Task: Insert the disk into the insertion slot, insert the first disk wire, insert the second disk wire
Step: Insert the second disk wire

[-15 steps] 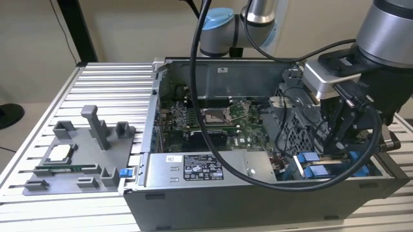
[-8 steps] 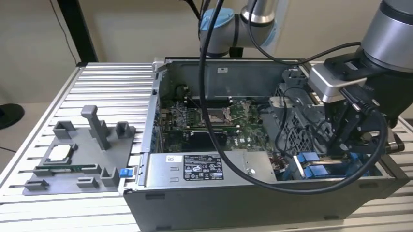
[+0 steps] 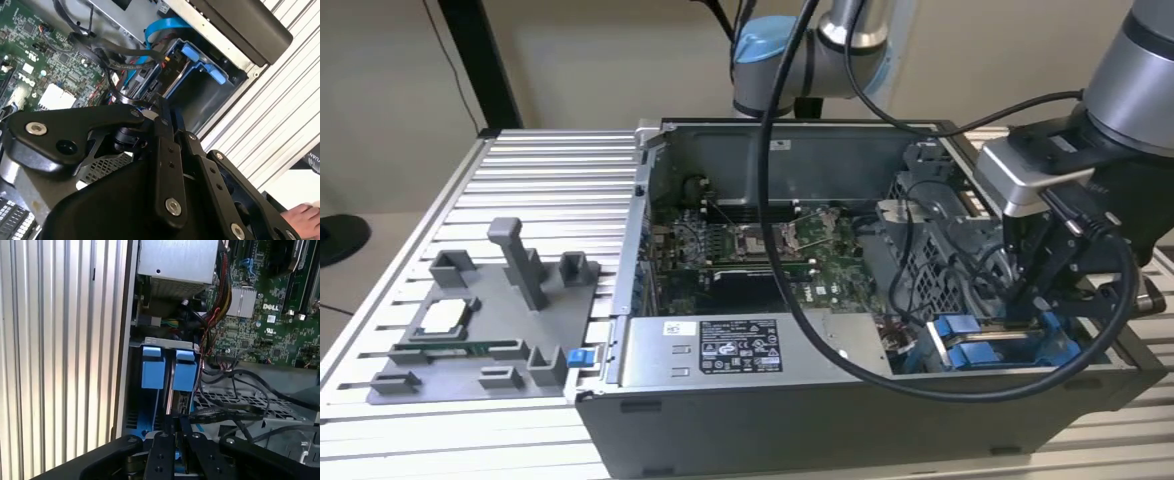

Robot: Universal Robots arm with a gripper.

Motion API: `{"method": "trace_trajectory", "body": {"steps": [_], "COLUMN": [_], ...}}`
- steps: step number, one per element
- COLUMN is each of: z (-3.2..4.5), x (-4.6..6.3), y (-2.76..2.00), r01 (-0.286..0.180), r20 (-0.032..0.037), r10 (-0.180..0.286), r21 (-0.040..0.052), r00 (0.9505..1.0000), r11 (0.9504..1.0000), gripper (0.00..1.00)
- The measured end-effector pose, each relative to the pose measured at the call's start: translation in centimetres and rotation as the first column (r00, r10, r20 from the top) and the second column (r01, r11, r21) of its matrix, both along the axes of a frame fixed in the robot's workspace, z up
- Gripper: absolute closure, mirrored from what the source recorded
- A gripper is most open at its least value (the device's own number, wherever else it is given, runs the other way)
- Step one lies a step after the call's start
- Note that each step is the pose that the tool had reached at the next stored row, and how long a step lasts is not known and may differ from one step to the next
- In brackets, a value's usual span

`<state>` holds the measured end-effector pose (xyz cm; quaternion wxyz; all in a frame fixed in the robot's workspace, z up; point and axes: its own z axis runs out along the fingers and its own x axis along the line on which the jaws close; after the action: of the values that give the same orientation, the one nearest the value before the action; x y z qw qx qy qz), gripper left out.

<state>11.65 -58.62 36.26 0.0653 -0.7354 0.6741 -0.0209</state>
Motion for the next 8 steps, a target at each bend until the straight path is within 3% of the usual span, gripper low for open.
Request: {"method": "trace_trajectory", "body": {"steps": [5,8], "z": [-0.69,-0.8], "x": [0.25,0.25], "y": [0.19,0.24], "r01": [0.001,0.001], "r20": [0.0001,0.0001], "r10": [-0.001,-0.001], "r21": [0.0035,0.0152], "r00": [1.0,1.0], "r11": [1.0,0.9999], "gripper": [1.0,1.0]}}
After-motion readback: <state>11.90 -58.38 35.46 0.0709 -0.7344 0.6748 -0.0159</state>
